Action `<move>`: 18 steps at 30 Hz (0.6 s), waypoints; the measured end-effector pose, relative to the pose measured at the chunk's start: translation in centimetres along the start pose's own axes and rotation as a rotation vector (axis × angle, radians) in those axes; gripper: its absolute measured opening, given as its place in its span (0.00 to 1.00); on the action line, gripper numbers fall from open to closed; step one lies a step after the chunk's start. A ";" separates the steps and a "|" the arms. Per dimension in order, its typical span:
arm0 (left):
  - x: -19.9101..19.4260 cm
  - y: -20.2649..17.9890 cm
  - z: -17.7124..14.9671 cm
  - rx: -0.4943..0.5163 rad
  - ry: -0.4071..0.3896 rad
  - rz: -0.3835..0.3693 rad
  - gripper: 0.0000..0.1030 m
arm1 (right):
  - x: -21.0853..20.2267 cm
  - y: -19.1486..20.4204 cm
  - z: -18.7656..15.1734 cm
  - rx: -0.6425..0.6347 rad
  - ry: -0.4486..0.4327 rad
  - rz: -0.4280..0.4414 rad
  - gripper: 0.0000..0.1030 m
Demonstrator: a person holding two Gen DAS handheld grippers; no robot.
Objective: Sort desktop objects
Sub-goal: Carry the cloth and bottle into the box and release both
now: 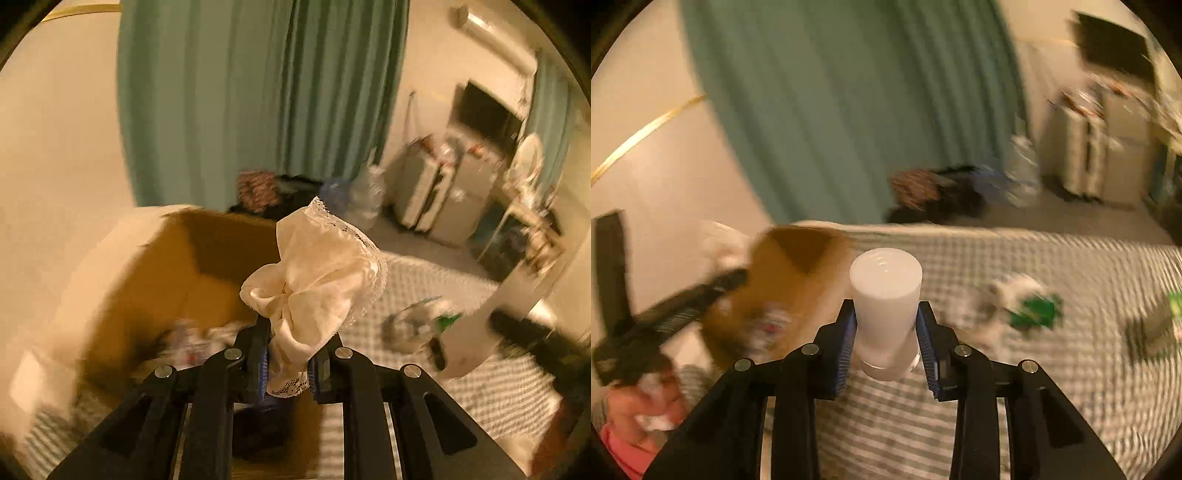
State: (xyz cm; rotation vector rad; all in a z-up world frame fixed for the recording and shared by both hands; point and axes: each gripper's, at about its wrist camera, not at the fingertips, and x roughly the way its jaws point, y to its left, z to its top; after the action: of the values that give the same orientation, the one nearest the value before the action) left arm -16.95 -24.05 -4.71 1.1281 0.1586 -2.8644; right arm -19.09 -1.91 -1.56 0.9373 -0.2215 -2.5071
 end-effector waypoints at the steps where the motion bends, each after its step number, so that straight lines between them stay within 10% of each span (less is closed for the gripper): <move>1: 0.3 0.9 -0.2 0.013 0.016 0.032 0.20 | 0.7 1.9 0.6 -0.021 0.006 0.031 0.31; 2: 0.9 1.9 -0.4 0.031 0.046 0.066 0.25 | 1.5 3.8 1.1 -0.043 0.012 0.049 0.31; 6: 1.7 4.8 -1.2 0.020 0.081 0.132 0.95 | 4.1 8.8 2.3 -0.109 0.027 0.083 0.31; 16: 1.6 6.8 -2.9 -0.036 0.092 0.150 0.97 | 10.2 11.7 3.0 -0.126 0.113 0.071 0.32; 18: 1.5 6.8 -3.0 -0.047 0.088 0.157 0.97 | 11.0 11.3 3.6 -0.096 0.117 0.044 0.61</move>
State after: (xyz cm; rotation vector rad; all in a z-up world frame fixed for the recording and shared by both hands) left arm -15.32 -30.46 -8.42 1.2013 0.1350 -2.6627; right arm -24.80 -17.11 -1.84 1.0251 -0.0835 -2.3906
